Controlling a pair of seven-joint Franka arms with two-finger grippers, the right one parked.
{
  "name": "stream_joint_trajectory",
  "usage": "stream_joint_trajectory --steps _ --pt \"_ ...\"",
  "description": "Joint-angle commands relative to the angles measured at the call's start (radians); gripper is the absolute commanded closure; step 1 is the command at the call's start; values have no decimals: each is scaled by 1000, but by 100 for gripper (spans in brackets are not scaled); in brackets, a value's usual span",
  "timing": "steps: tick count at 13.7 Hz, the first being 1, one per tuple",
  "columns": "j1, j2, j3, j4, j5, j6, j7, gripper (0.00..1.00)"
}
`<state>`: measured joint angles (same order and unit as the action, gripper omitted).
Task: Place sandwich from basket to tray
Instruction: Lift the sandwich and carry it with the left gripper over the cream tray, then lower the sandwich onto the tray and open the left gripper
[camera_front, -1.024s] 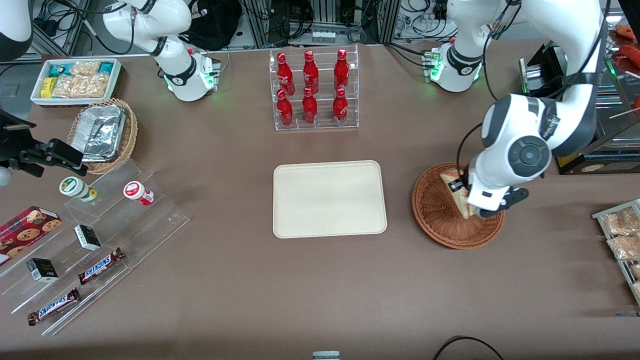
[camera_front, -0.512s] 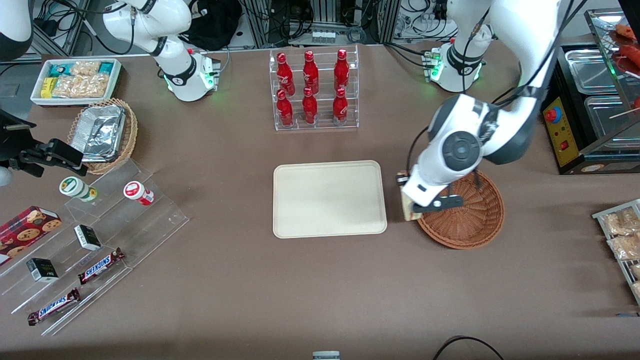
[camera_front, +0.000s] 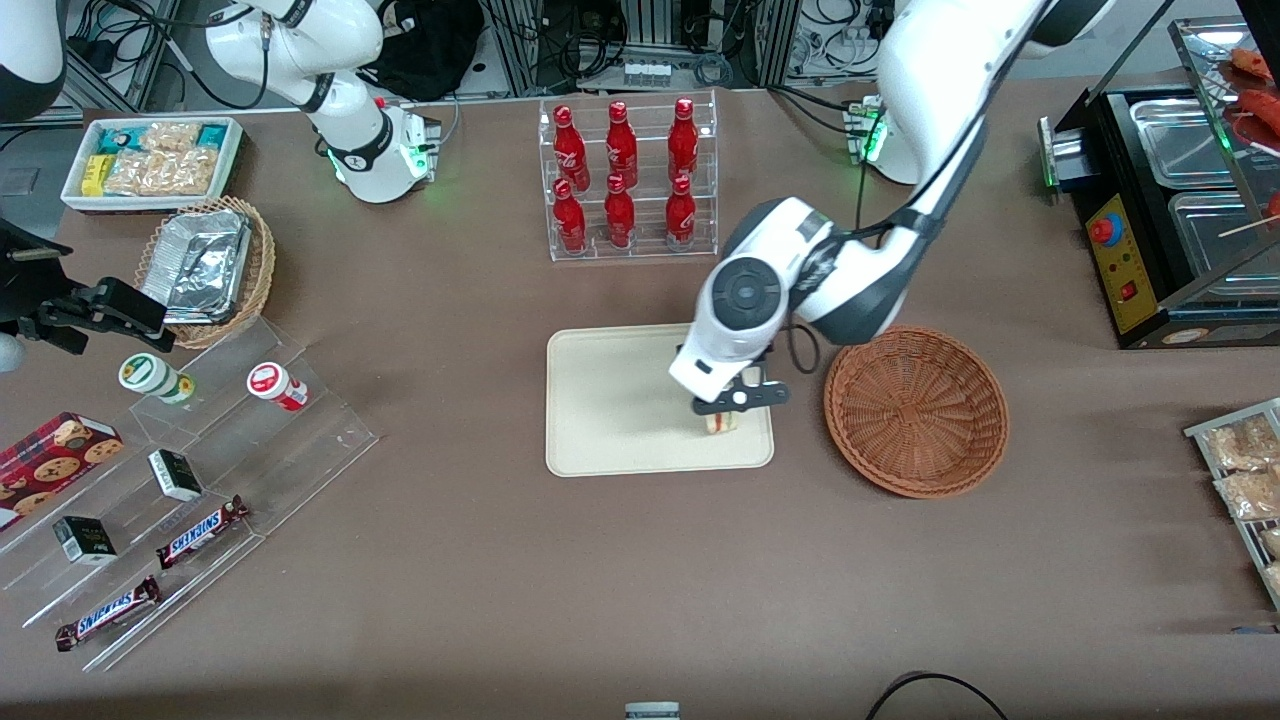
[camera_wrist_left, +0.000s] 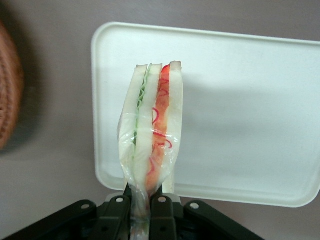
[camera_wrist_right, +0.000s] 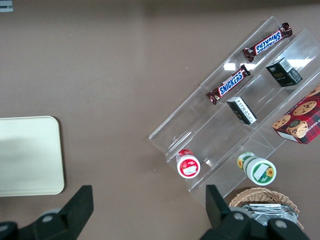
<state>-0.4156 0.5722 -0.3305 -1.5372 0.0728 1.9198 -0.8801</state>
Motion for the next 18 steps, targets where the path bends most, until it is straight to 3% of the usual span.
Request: stream_joint_trajectory --steps 1,5,15,16,17,18 --pt "-72 107 7 118 59 8 -112 98" --pt "-127 149 8 124 128 50 -207 98" --pt "-129 186 7 100 113 174 -232 92" --pt "-127 187 5 98 113 180 -231 83" --pt "-121 187 5 98 108 182 -227 54" --pt "-120 184 5 98 81 182 -218 1"
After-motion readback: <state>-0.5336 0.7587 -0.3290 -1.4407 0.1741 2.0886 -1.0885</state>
